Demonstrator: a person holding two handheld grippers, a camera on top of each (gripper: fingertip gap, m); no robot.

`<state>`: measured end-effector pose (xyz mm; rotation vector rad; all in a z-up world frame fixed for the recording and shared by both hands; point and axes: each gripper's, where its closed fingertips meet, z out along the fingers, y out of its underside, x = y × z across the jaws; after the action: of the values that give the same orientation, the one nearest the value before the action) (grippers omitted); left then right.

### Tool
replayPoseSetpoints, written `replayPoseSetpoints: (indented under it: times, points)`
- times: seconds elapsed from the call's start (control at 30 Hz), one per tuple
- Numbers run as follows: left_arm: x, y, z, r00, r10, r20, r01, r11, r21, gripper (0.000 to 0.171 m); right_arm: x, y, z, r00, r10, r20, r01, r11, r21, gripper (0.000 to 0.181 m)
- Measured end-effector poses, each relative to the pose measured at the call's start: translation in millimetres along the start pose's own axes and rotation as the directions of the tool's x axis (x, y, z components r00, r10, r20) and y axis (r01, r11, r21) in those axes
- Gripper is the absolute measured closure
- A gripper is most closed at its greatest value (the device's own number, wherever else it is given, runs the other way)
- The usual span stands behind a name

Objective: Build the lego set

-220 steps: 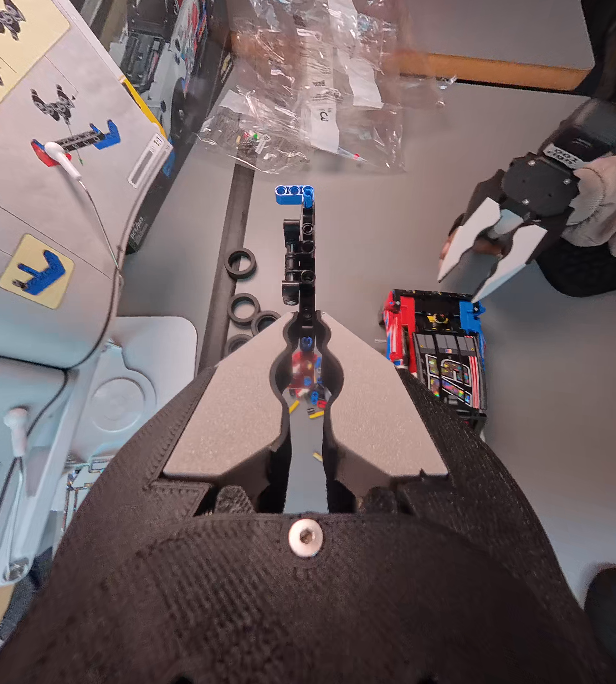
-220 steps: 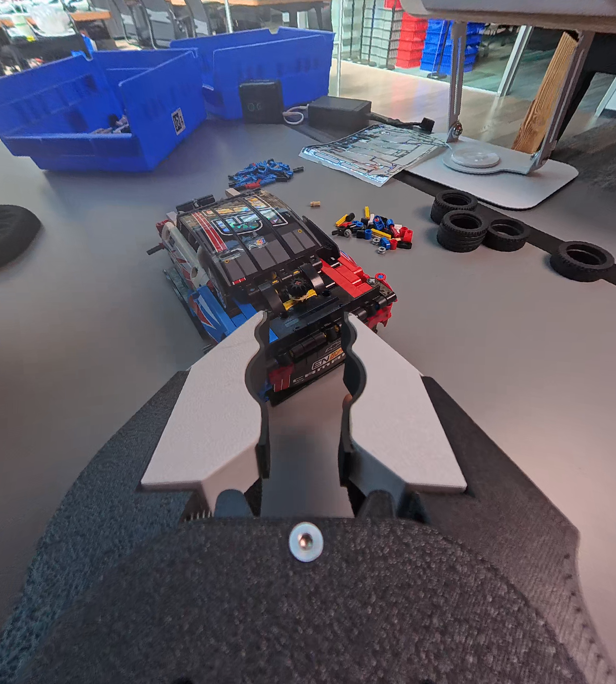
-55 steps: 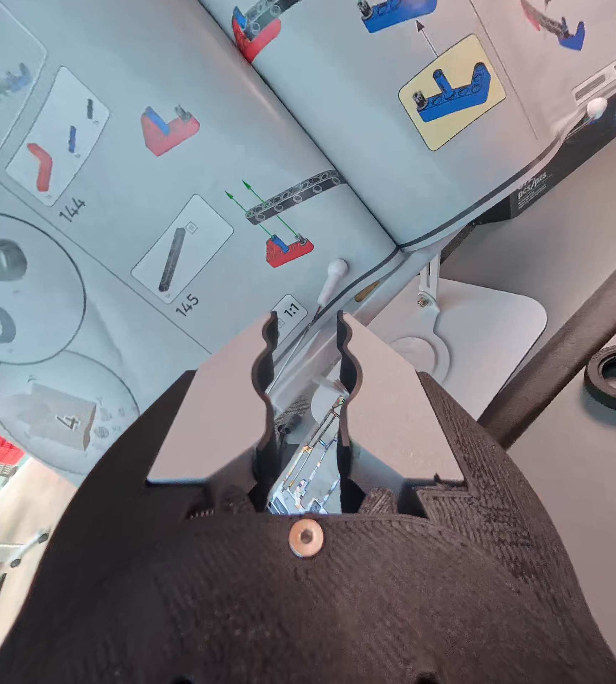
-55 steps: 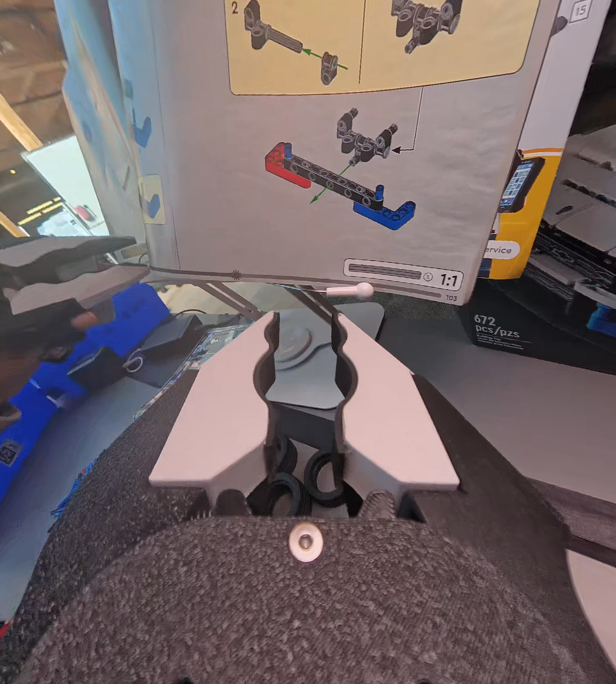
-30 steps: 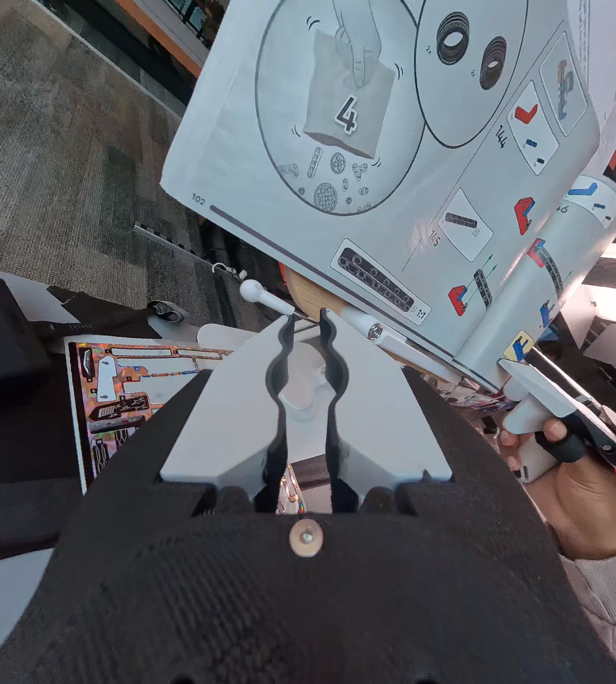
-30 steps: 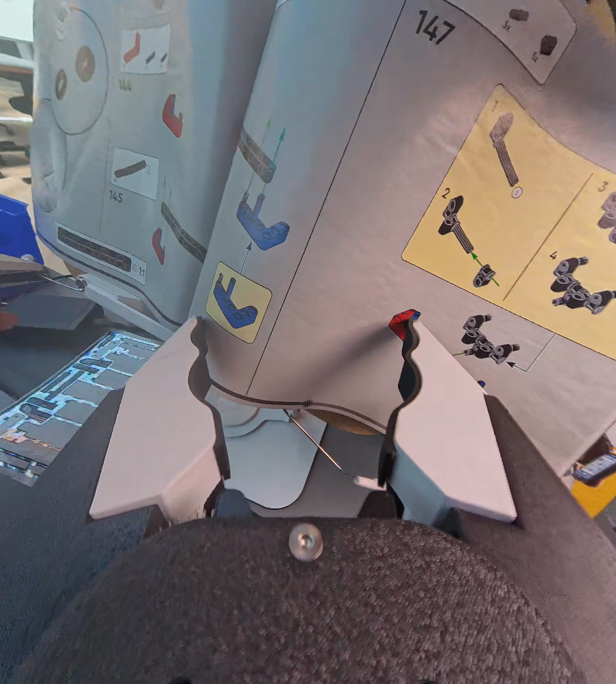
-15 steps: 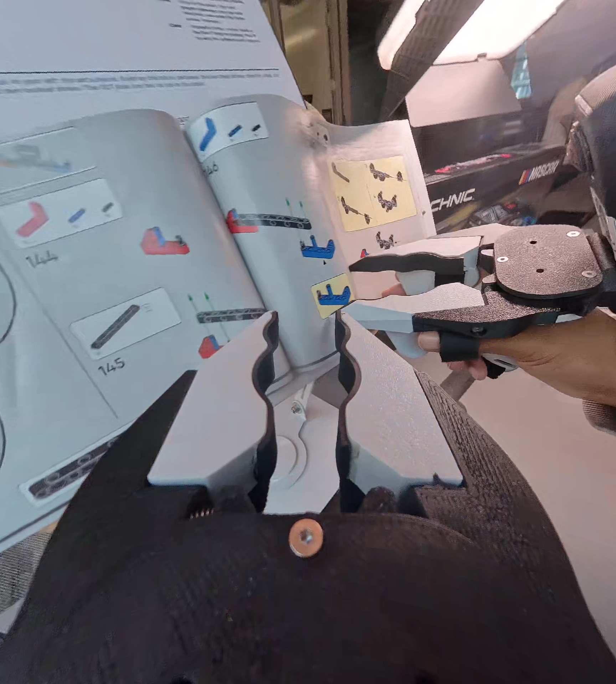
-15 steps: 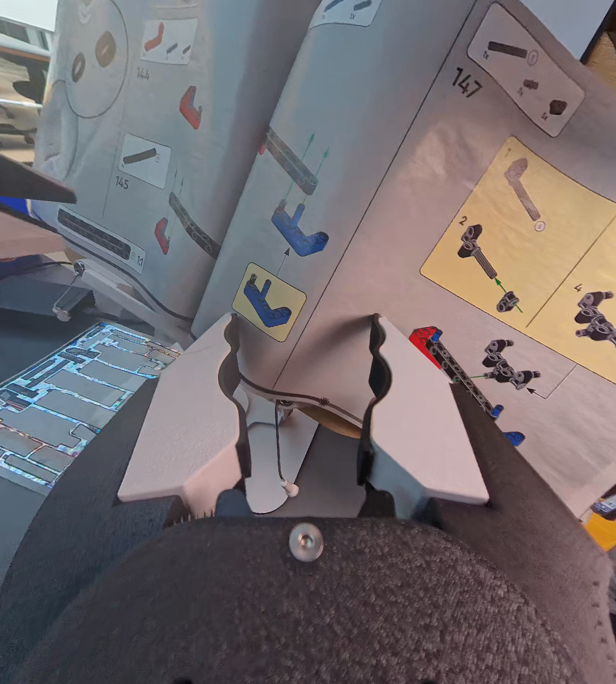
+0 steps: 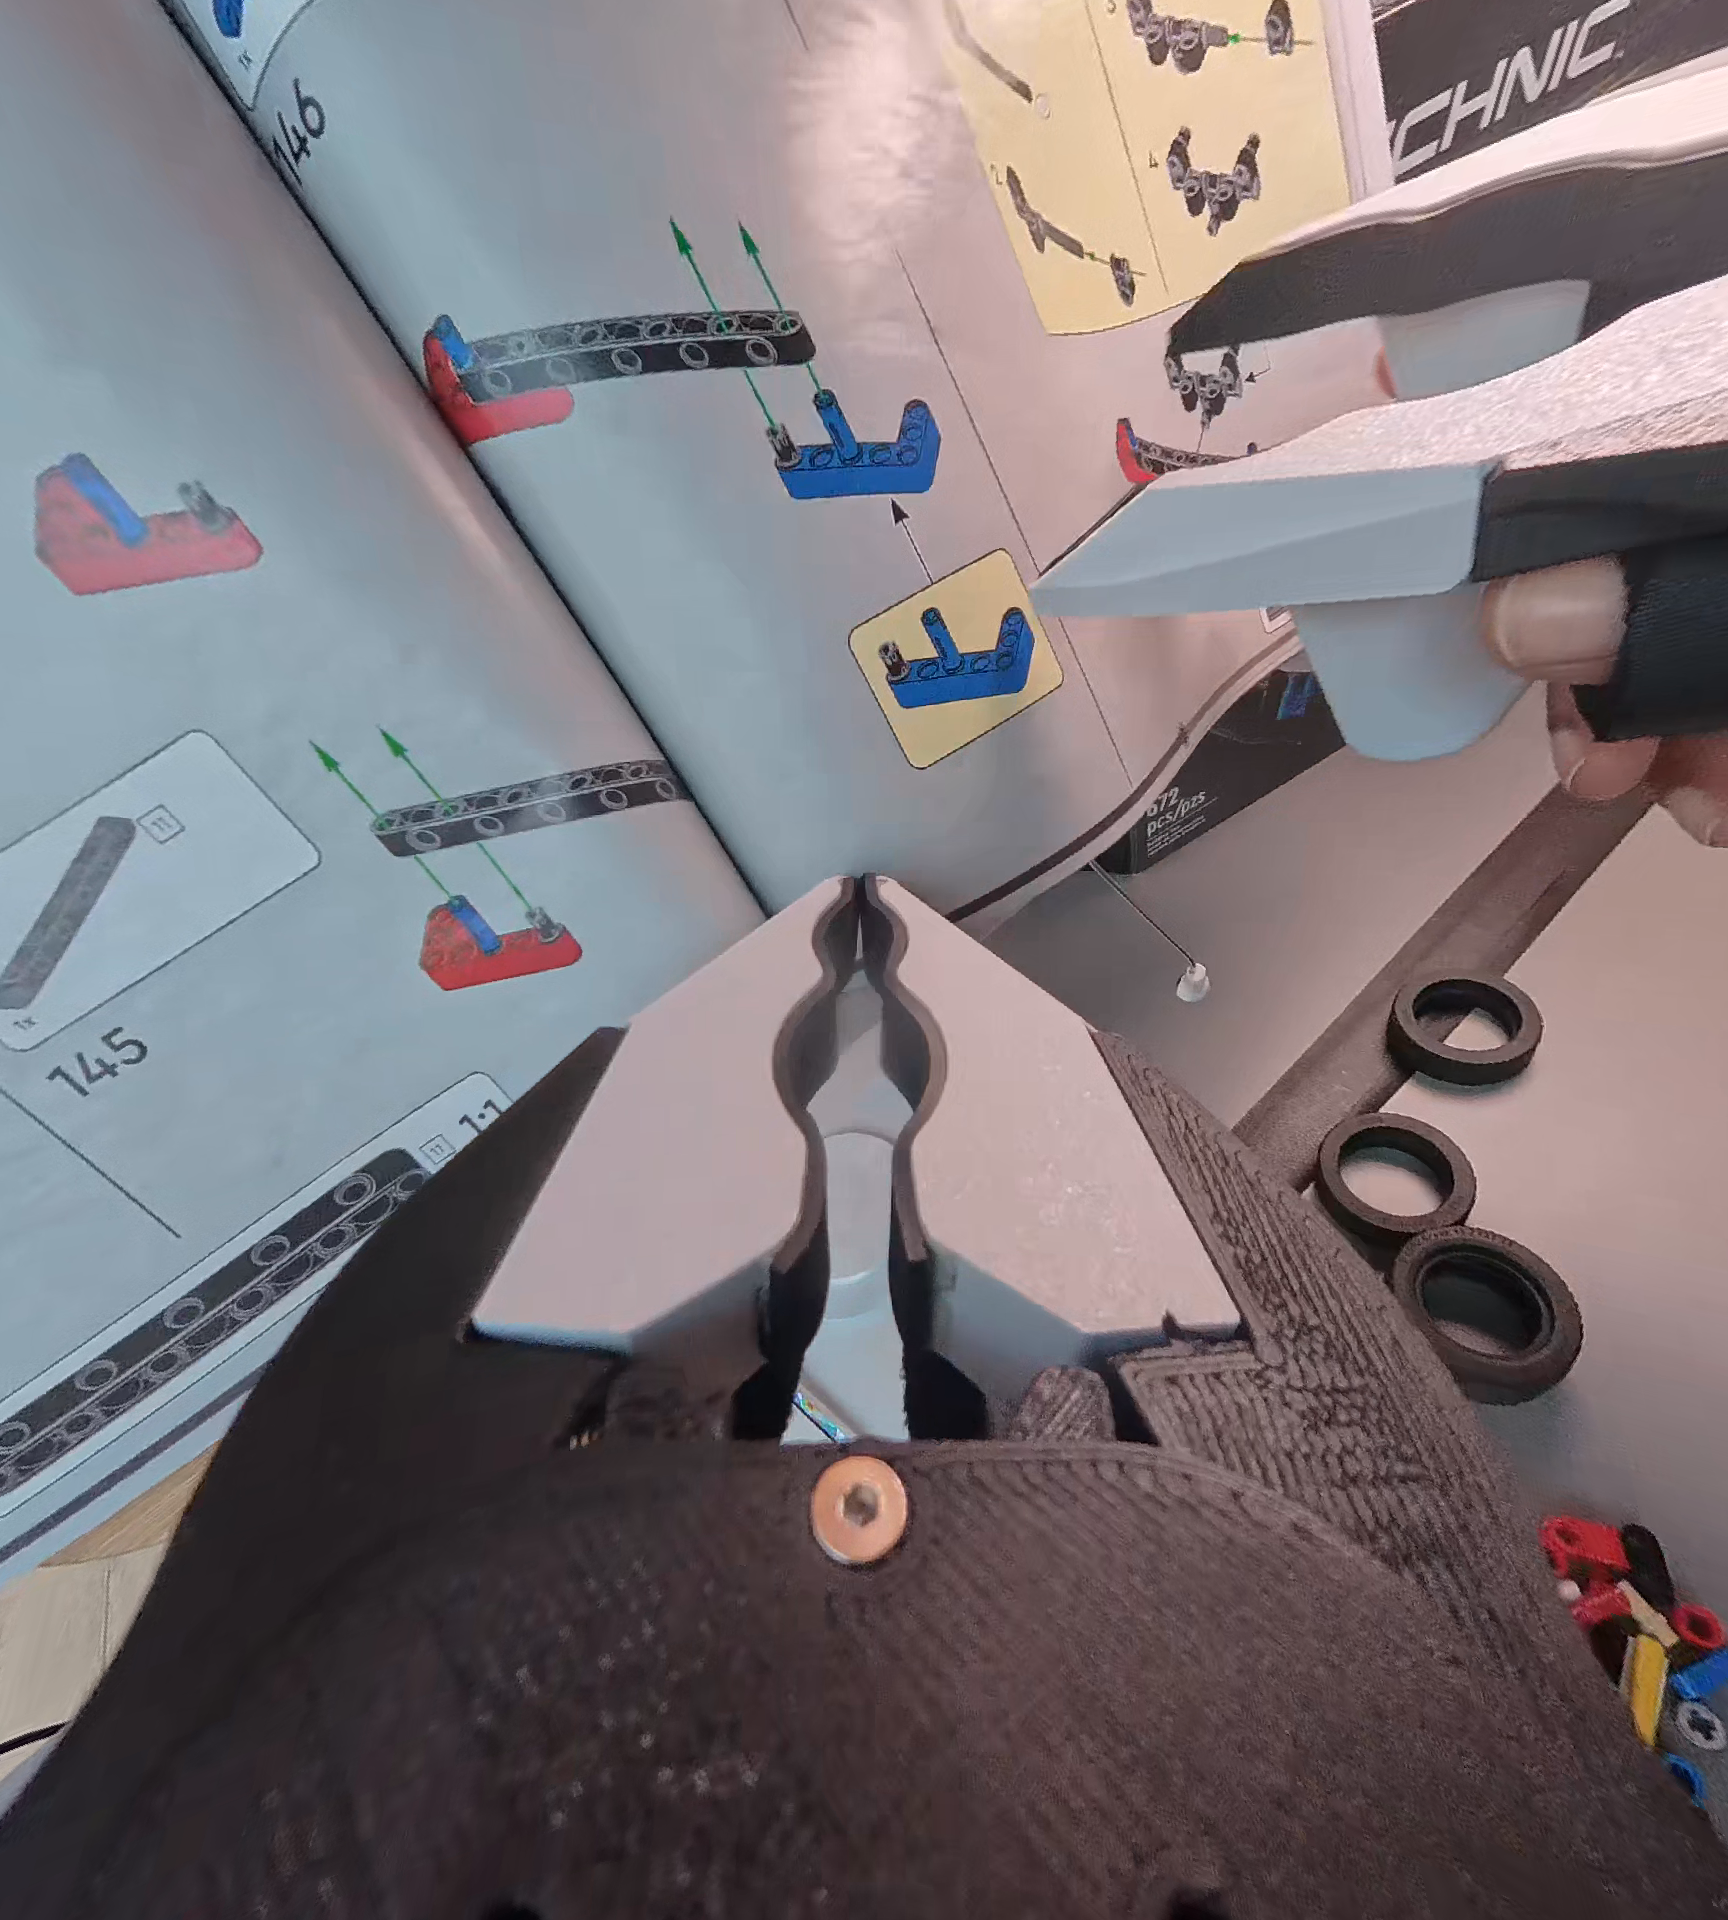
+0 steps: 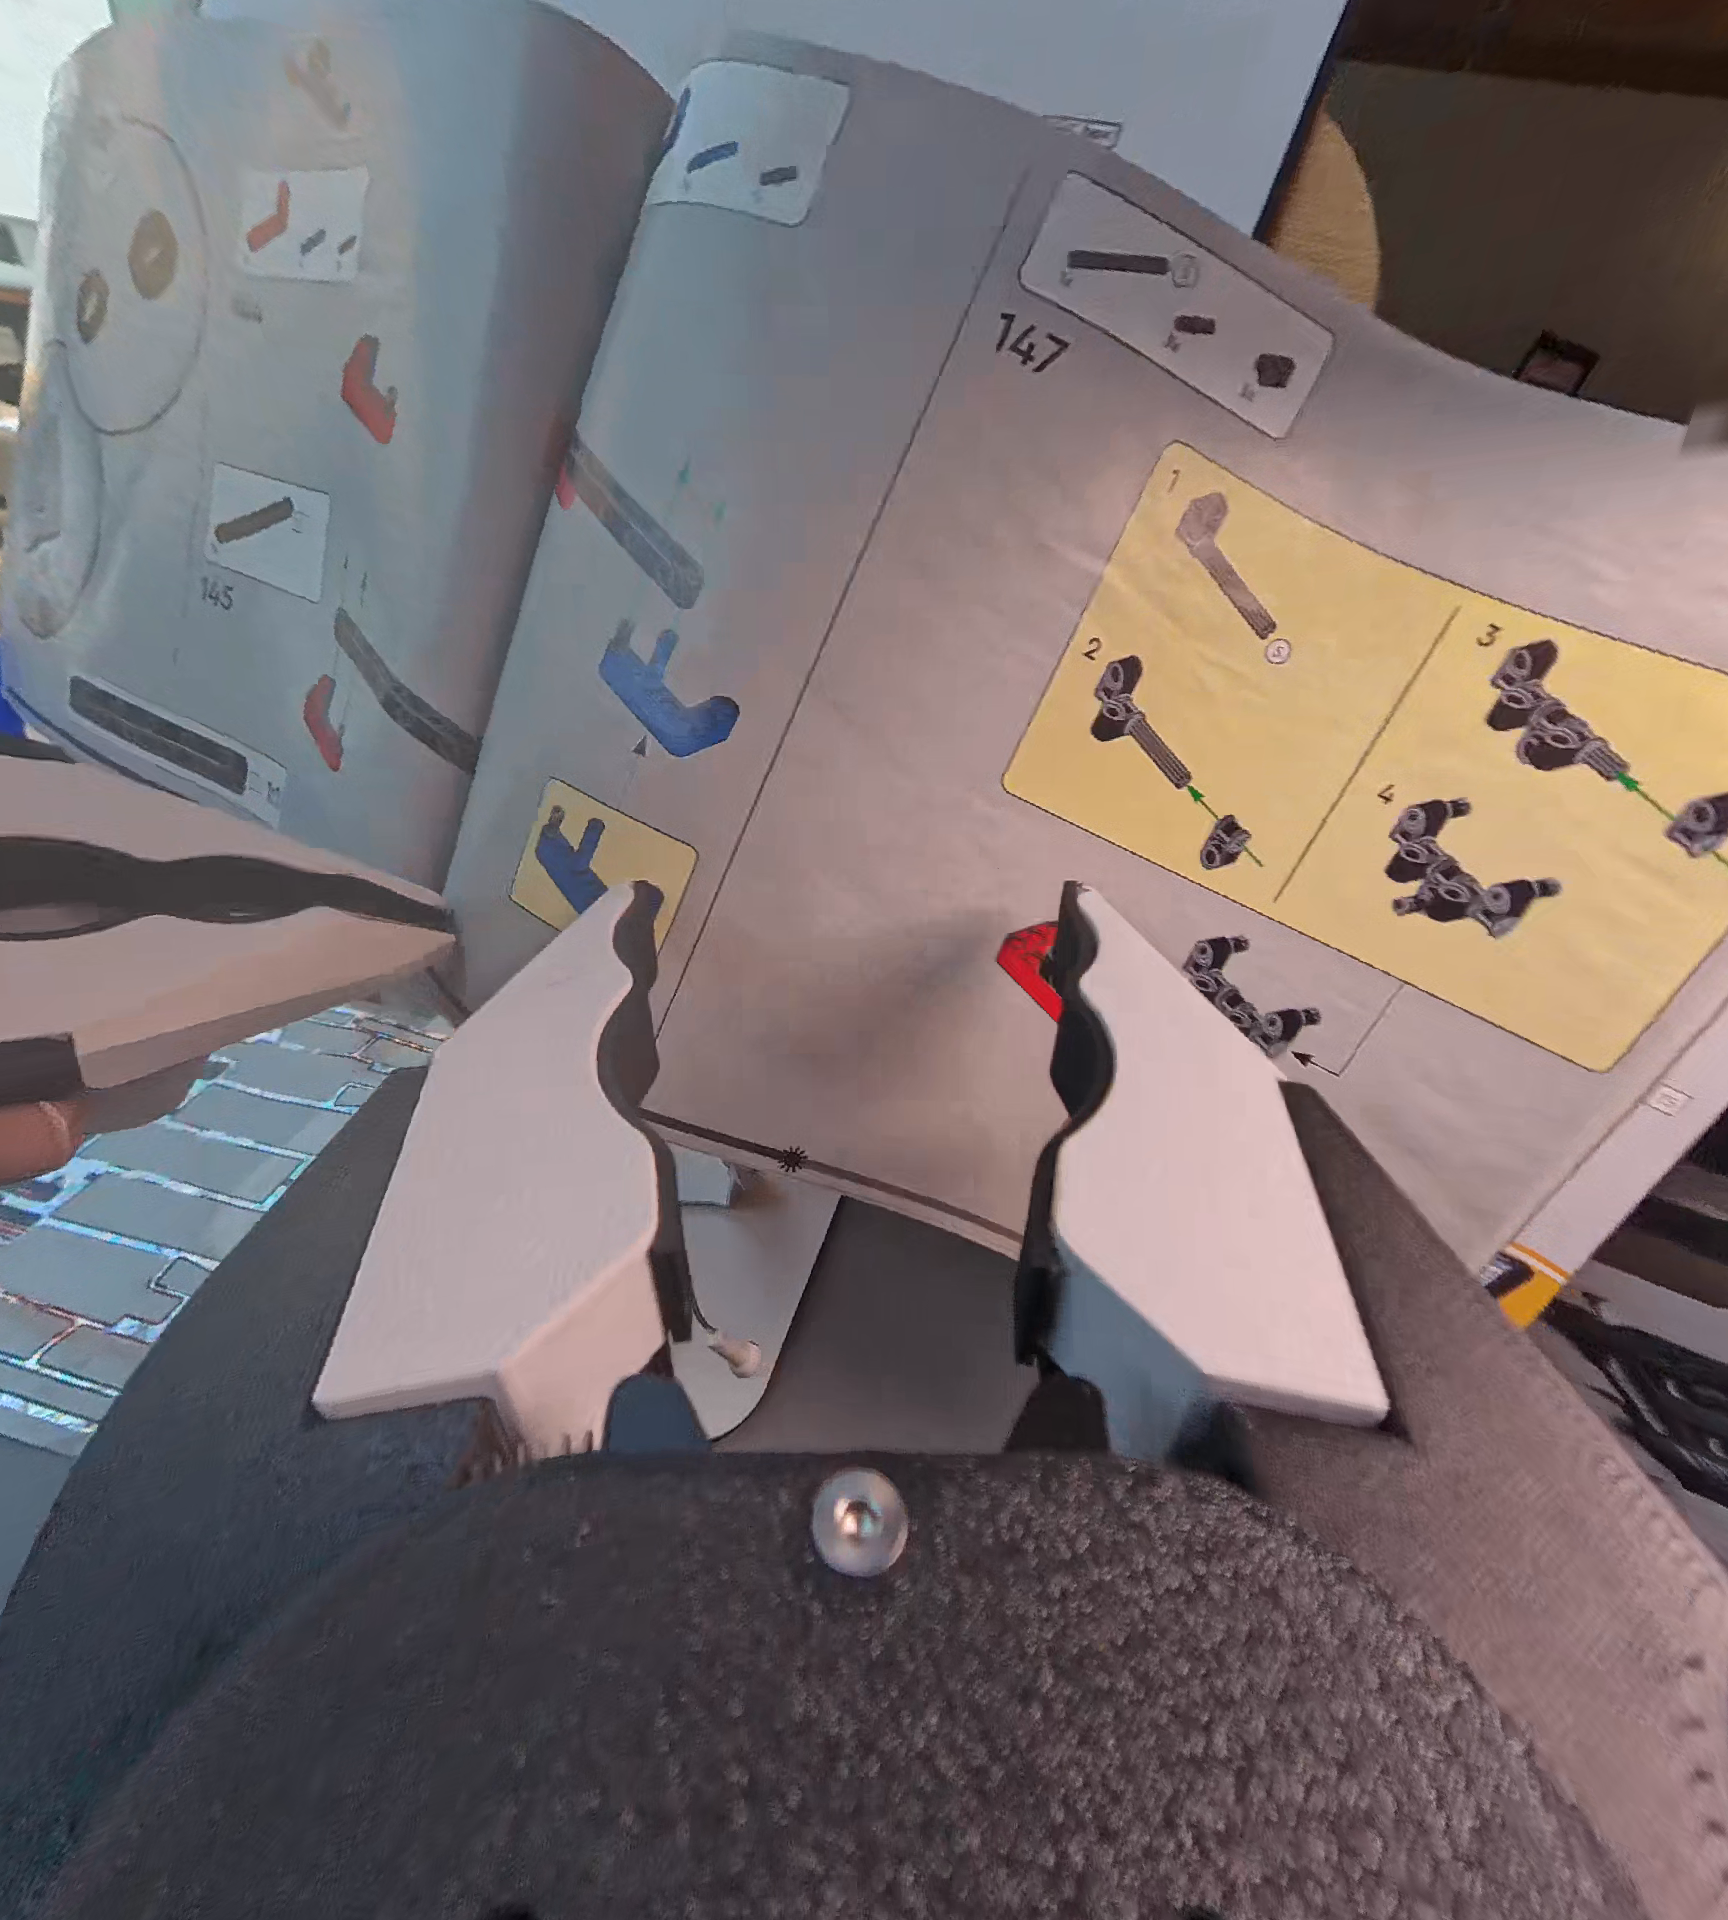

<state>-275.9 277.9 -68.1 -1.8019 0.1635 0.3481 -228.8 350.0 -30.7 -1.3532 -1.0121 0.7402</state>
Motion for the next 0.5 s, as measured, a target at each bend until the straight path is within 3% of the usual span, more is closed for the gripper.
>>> replayPoseSetpoints:
  times: [0.17,0.27,0.4,0.5]
  points:
    - [1.3,-0.8,7.5,1.000,-0.002,0.024,0.003,0.998,-0.056,0.171,52.4,-1.9,-4.4,0.983,0.134,-0.124,-0.136,0.991,-0.009,0.052]
    - [2.2,-1.0,10.7,0.999,0.005,0.041,-0.002,0.998,-0.071,0.171,53.8,-6.3,11.3,0.986,0.152,-0.069,-0.157,0.985,-0.070,0.040]
    - [0.2,-1.8,12.5,0.998,-0.014,0.057,0.018,0.998,-0.054,0.171,20.6,-10.9,28.2,0.994,0.102,0.034,-0.097,0.986,-0.134,0.055]
    - [-0.3,-2.1,12.2,0.998,-0.042,0.044,0.044,0.998,-0.043,0.171,13.4,-18.6,26.4,1.000,0.028,0.004,-0.027,0.995,-0.092,0.074]
